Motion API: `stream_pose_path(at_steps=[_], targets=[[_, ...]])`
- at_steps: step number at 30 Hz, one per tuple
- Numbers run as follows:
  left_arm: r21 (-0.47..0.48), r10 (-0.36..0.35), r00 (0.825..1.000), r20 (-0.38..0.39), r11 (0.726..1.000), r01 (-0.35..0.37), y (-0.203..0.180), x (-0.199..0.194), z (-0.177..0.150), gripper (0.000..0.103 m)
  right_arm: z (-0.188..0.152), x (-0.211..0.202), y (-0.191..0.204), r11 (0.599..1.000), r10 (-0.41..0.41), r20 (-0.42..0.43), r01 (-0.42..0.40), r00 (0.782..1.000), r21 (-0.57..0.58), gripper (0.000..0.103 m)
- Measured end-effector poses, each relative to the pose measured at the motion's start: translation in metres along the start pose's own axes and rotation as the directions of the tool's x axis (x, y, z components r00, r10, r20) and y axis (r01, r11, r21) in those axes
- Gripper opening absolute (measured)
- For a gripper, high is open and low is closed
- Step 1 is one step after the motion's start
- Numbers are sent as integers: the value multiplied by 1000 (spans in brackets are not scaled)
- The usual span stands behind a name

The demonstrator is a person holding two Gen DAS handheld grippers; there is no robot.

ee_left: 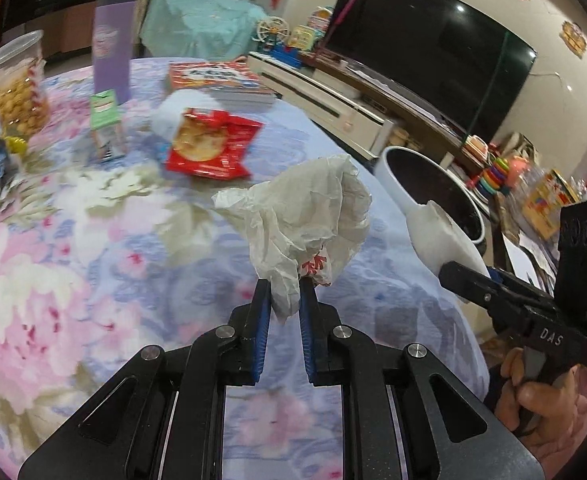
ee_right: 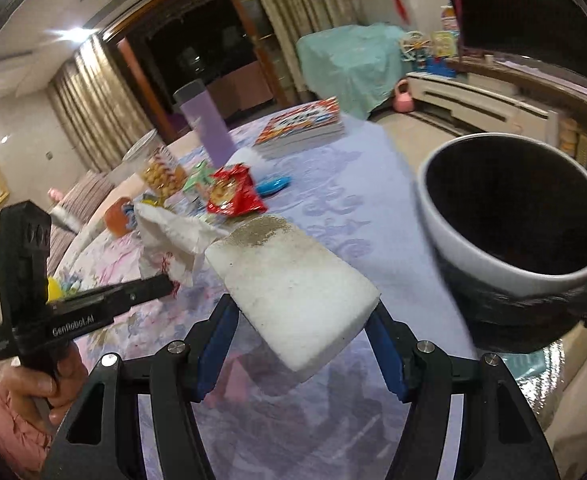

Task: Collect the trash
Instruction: 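Carry the tissue and foam block in both tools over the trash bin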

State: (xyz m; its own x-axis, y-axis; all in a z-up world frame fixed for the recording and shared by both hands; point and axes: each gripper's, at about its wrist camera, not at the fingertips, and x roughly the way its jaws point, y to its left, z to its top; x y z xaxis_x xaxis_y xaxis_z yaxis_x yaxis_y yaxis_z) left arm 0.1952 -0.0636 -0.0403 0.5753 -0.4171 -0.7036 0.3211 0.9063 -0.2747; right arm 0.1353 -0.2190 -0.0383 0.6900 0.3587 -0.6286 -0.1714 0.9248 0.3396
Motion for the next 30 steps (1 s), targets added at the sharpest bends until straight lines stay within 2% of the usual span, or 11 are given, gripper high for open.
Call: stream_pose_path(at_steps=[14,30], targets=[[91,-56,998,-20,994,57,-55,16,10,13,4,-35,-44,992,-99,44,95,994,81,66],[160,-74,996,-45,984,81,-96,39,26,13,6,-53,-80,980,-159,70,148,985,135,67]])
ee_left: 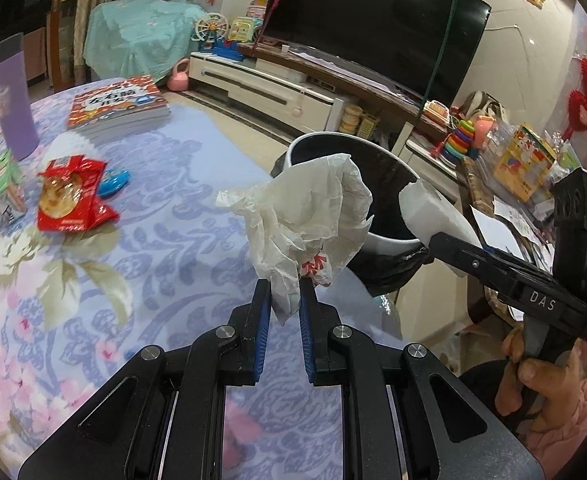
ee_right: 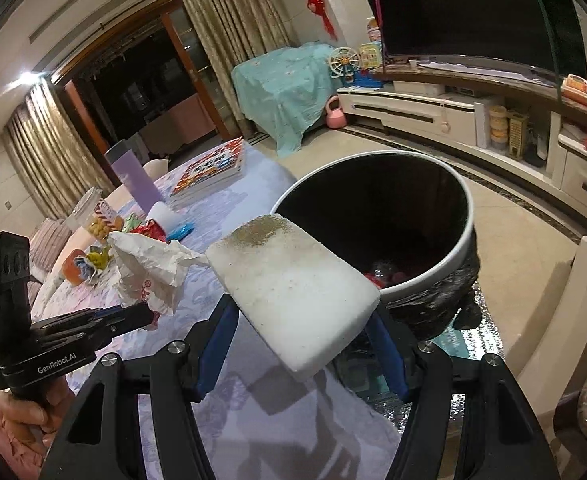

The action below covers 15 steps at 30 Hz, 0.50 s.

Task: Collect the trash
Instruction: 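Carry the tissue and foam block in both tools over the trash bin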

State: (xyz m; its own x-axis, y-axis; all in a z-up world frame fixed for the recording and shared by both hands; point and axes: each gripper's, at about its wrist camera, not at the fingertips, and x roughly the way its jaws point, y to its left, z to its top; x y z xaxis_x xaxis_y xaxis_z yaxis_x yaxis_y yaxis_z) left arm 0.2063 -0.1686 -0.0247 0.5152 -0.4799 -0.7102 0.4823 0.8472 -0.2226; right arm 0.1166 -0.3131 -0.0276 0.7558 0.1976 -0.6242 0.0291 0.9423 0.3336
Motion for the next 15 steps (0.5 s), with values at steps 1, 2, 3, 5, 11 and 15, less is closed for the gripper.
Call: stream_pose_path(at_steps=[1,2,3,5,11,15], targets=[[4,0,1000,0,1000,0,-2,2,2,13,2,0,-2,1000,-3,0,3,1000,2,67],[11,1,1000,0,1000,-1,-5,3,4,13,3,0,-4,1000,-6,1,6,1000,3,67],[17,1,1000,-1,1000,-1,-7,5,6,13,4,0,-7,1000,-11,2,11,1000,4,67],[28,-1,1000,-5,1000,1,-12,9,11,13,7,1,-12,1000,-18,1,18,1000,8,67],[56,-3,1000,-7,998,4,-23,21,26,13,18,6,-27,999,-37,-4,37,999,29,68],[67,-5,1000,-5,998,6,-30,28,36,13,25,6,-34,998,-52,4,51,999,31,68]])
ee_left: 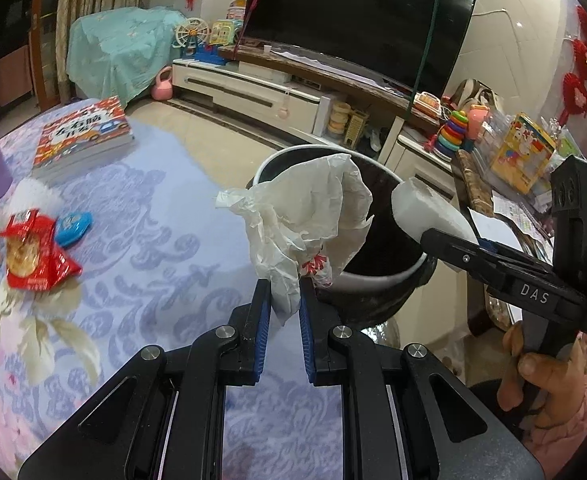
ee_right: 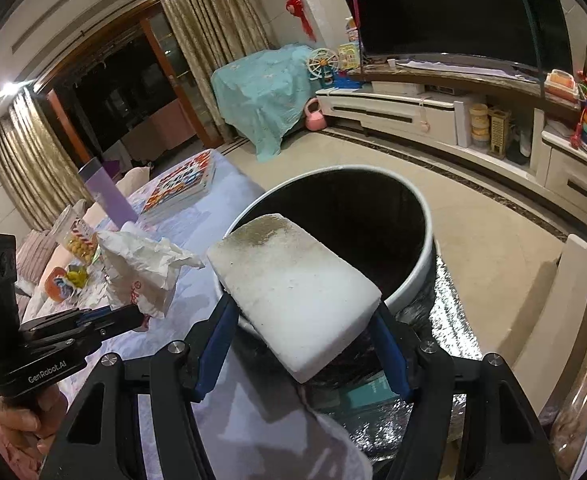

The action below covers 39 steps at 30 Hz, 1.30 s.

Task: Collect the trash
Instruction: 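Carry the tissue and foam block in both tools over the trash bin, then open the left tool dropping the tissue while the right tool drops the foam block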

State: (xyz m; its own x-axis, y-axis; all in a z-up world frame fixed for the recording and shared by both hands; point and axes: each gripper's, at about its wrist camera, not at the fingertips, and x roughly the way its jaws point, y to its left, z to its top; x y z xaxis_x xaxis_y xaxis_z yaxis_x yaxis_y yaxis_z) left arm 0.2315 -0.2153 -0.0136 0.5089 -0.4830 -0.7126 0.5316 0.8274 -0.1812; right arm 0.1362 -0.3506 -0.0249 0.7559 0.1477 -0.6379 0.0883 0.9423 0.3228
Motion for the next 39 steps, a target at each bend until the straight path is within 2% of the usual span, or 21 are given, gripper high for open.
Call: stream_pose_path(at_steps=[16,39], targets=[[50,14,999,-28,999,-13,-21,32,29,13,22,14,-17,999,-37,-18,37,999,-10,68],[84,21,997,-81,996,-14,-29,66,45,14,40,34,-32,998,-52,-49,50,997,-25,69]])
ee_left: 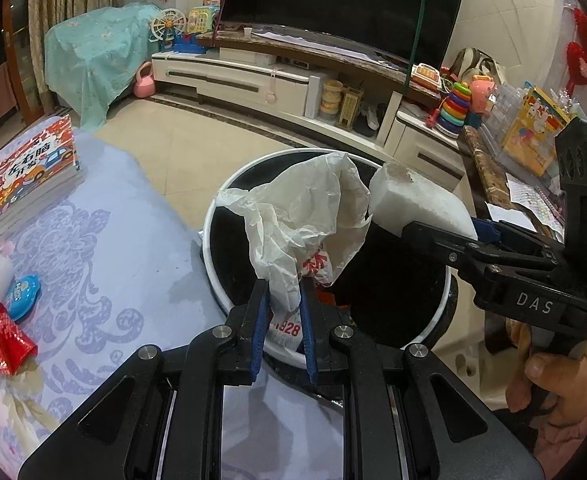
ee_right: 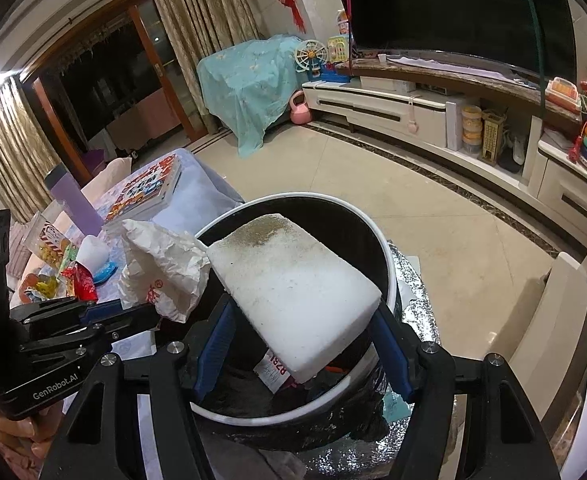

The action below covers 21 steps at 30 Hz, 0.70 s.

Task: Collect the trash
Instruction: 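Open the left tool dropping the tissue while the right tool drops the foam block, then move both open tools back to the table toward the blue wrapper and red bag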

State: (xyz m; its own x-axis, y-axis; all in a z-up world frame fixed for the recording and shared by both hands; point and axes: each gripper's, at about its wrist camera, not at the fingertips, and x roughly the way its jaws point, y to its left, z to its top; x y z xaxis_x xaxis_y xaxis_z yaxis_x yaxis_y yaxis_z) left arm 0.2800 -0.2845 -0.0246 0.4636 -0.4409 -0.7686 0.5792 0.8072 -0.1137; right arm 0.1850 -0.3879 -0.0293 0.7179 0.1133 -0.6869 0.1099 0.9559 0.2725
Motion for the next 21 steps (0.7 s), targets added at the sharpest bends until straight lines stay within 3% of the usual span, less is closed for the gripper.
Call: stream_pose_path(at_steps=[6,10,14,18,21], targets=[[-3,-14,1000,1,1000,14,-1,2,2,19,3,3,1,1000,-12,-12,12,1000,-10,71],[-8,-3,1000,20,1000,3,1,-4,1,34,4,3,-1,1000,-3,-9,3,1000,5,87],[-36,2,999,33,999,0,9,-13,-5,38,3,-1,-2,1000,-4,-3,4,1000,19,87],[-82,18,998,59,997,-13,19,-27,-18,55,-2,-8,3,1000,10,7,-10,1000,25,88],[-118,33,996,79,993,-23,28,-40,-32,59,-8,-14,9,999,30,14,-30,999,32,92]])
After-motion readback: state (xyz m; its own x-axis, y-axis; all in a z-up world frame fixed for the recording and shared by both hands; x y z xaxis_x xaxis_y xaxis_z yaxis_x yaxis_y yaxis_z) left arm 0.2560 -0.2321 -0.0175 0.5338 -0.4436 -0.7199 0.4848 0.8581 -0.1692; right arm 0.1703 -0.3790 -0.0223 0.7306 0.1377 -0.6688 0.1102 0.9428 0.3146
